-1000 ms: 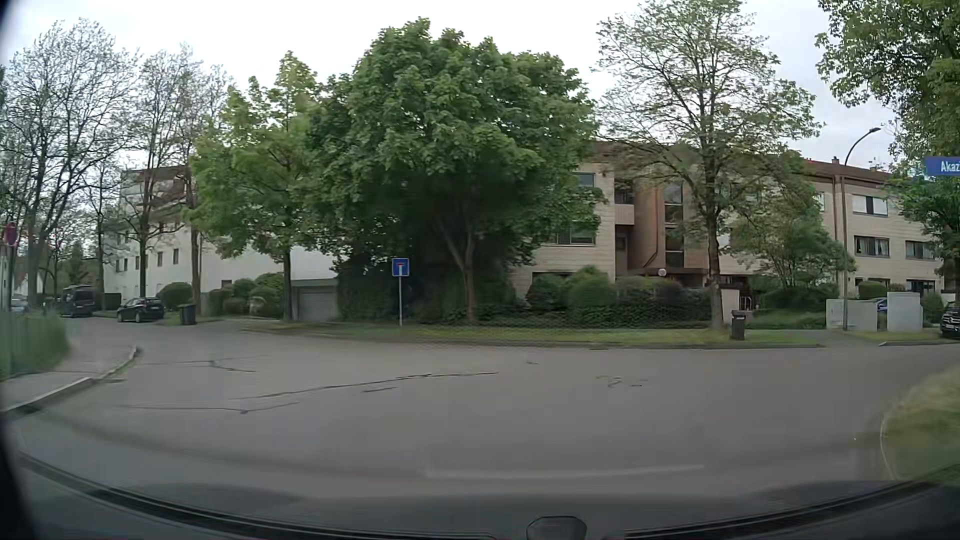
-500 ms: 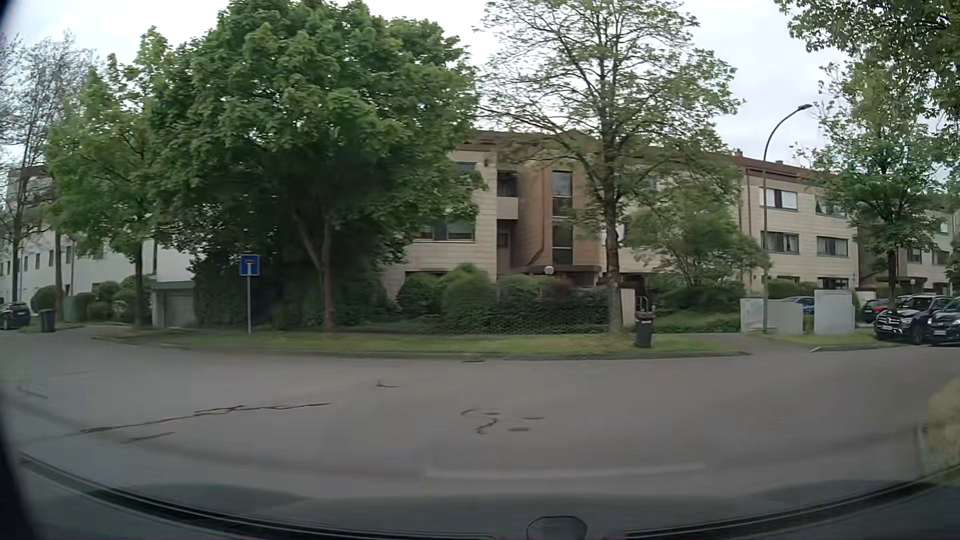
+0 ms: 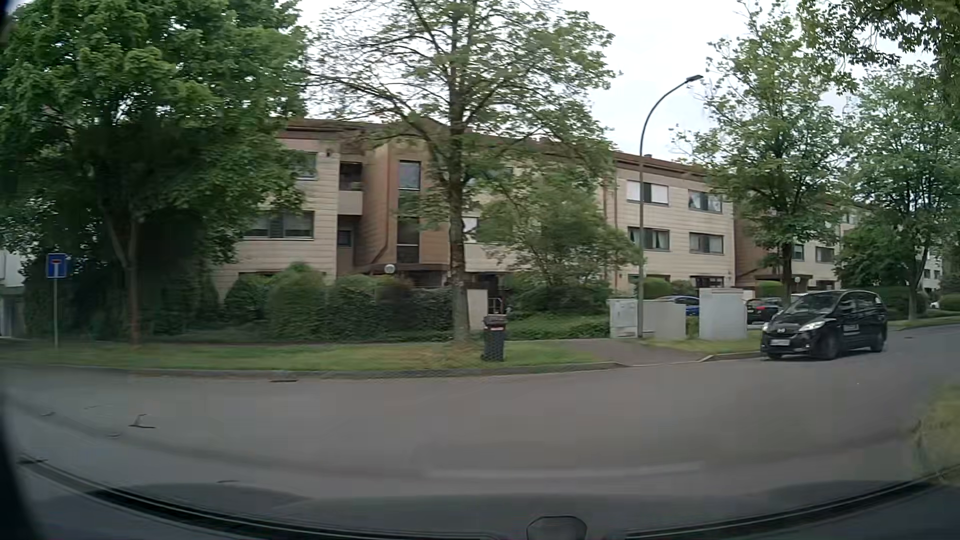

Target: Follow the waypoints while adhering to traffic rules and regulations

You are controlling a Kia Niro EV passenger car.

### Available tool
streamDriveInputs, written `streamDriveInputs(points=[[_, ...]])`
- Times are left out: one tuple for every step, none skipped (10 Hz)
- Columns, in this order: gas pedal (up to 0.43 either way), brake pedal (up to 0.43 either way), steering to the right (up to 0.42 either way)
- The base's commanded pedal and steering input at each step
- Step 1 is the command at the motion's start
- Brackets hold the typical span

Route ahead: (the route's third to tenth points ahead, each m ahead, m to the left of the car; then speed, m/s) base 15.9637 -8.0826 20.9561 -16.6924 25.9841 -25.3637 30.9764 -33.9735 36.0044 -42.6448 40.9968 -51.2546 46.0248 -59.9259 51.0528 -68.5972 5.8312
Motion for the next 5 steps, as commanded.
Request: streamDriveInputs(points=[[0.059,0.0,0.393],[0.059,0.0,0.393],[0.059,0.0,0.391],[0.059,0.0,0.388],[0.067,0.0,0.386]])
